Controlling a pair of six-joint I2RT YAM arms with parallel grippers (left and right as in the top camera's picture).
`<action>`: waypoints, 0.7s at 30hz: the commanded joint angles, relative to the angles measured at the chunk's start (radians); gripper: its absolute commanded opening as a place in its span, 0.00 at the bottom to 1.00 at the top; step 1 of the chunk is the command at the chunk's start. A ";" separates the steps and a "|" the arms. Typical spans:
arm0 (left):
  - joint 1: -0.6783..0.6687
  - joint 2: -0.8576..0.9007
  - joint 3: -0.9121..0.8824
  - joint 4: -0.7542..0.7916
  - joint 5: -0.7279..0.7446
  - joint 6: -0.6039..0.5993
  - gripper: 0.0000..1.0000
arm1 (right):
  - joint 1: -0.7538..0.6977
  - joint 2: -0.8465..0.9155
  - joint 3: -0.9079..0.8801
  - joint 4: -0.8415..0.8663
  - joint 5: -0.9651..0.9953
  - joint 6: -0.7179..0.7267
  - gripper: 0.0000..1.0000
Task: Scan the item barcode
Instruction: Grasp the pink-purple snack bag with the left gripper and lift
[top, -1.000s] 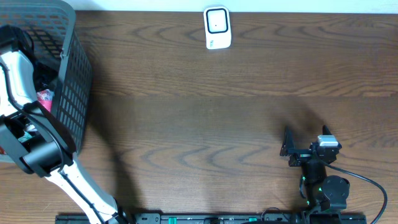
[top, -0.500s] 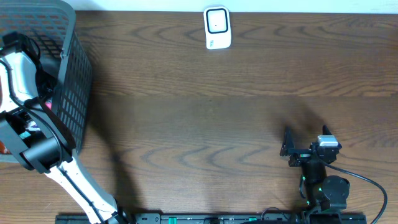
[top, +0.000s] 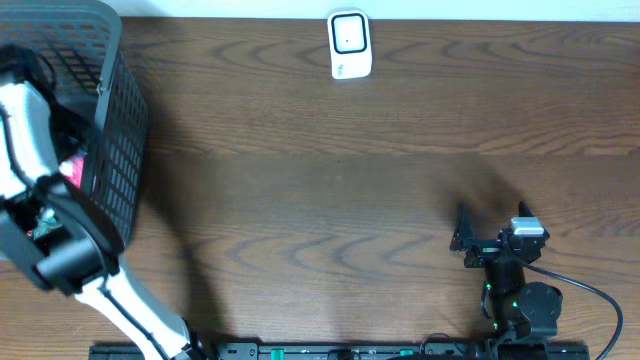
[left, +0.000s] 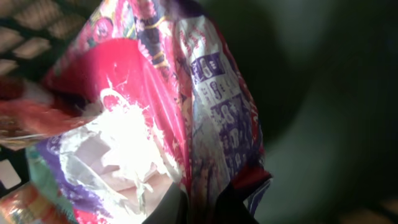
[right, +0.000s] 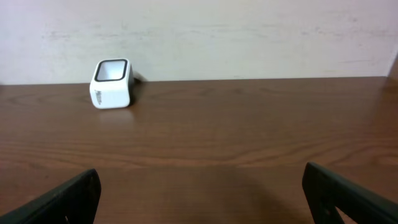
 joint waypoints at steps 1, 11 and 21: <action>0.000 -0.190 0.012 0.049 0.088 -0.007 0.07 | -0.004 -0.005 -0.003 -0.003 0.002 -0.015 0.99; -0.003 -0.445 0.012 0.117 0.166 -0.050 0.07 | -0.004 -0.005 -0.003 -0.003 0.002 -0.015 0.99; -0.107 -0.594 0.012 0.158 0.427 -0.088 0.07 | -0.004 -0.005 -0.003 -0.003 0.002 -0.015 0.99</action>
